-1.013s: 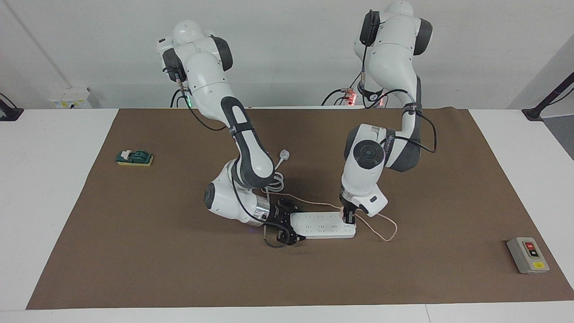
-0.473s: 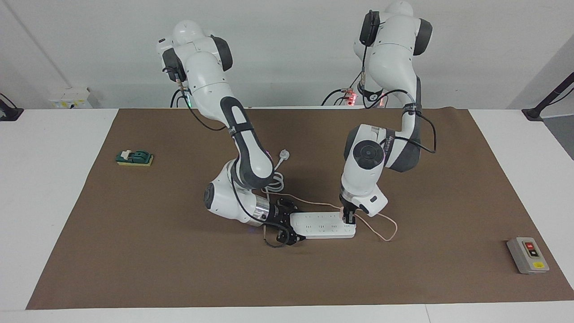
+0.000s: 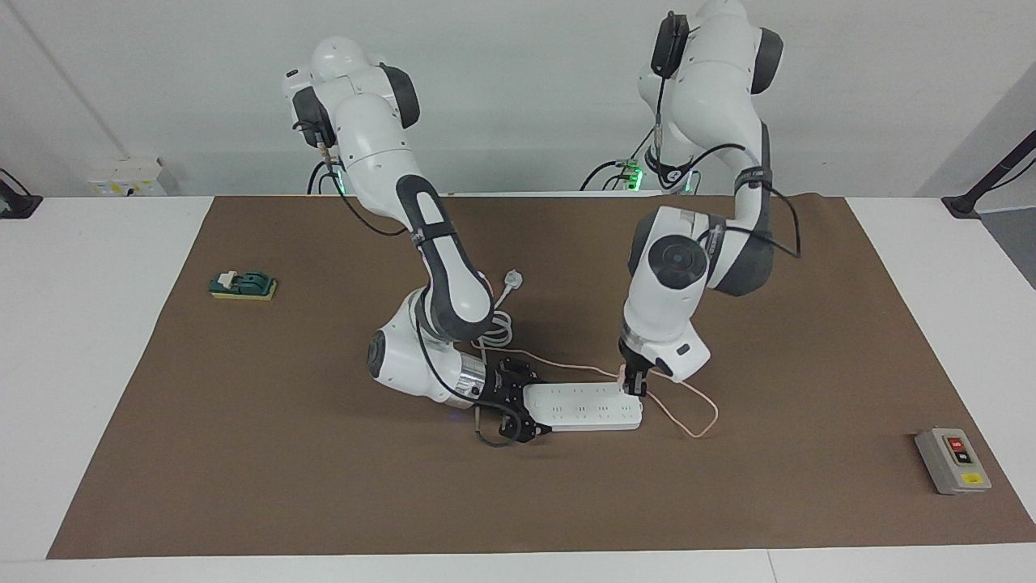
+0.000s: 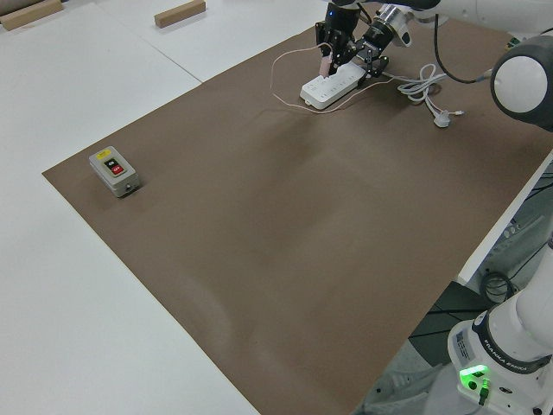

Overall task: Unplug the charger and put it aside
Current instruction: 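Pull the pink charger out of the strip with the left gripper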

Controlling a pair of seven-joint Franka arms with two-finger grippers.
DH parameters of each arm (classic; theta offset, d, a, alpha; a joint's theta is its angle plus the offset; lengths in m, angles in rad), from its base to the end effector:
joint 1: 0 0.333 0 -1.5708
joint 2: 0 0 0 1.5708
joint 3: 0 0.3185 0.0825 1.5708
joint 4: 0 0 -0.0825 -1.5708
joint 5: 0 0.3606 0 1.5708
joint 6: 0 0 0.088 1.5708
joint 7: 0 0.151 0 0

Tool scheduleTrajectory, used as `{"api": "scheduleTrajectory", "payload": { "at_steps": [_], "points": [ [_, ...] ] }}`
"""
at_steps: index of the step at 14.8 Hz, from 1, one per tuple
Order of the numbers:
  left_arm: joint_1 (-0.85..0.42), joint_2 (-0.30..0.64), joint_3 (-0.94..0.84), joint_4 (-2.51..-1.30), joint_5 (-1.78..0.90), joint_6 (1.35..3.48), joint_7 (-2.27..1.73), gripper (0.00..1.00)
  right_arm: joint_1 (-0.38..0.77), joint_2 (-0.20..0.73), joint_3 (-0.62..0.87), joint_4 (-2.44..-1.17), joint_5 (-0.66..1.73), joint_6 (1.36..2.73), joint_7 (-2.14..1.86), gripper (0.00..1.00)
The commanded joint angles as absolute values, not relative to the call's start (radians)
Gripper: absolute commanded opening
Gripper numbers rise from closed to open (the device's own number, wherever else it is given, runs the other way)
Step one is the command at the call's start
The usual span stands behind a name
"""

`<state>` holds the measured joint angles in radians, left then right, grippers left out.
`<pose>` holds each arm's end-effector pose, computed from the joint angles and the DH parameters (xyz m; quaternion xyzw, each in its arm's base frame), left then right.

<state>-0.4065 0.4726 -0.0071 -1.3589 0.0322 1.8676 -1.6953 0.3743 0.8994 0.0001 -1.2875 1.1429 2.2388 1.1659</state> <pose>0.6259 -0.2697 0.4181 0.8038 0.5945 0.0210 0.0089 0.6861 0.3322 0.2098 -0.6510 0.6230 0.2859 0.3261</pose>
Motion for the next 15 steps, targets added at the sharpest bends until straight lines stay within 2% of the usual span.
{"api": "scheduleTrajectory", "payload": {
  "at_steps": [1,8,11,13,14,15],
  "points": [
    [-0.402,0.416,-0.006,-1.433,0.023,1.875,-1.671,0.00,0.399,0.969,-0.002,-1.275,1.155,2.329,1.051,0.00],
    [-0.400,0.407,-0.008,-1.434,0.021,1.821,-1.496,0.00,0.400,0.968,-0.002,-1.275,1.151,2.347,1.060,0.00],
    [-0.379,0.371,-0.006,-1.465,0.021,1.770,-1.256,0.00,0.407,0.959,-0.002,-1.273,1.150,2.338,1.065,0.14],
    [-0.361,0.319,-0.006,-1.528,0.021,1.776,-1.088,0.00,0.410,0.954,-0.002,-1.273,1.149,2.339,1.075,0.42],
    [-0.341,0.298,-0.006,-1.554,0.021,1.778,-1.010,0.00,0.414,0.951,-0.002,-1.273,1.144,2.341,1.091,0.67],
    [-0.328,0.282,-0.006,-1.575,0.020,1.778,-0.940,0.00,0.419,0.948,-0.003,-1.275,1.140,2.341,1.103,0.98]
  ]
}}
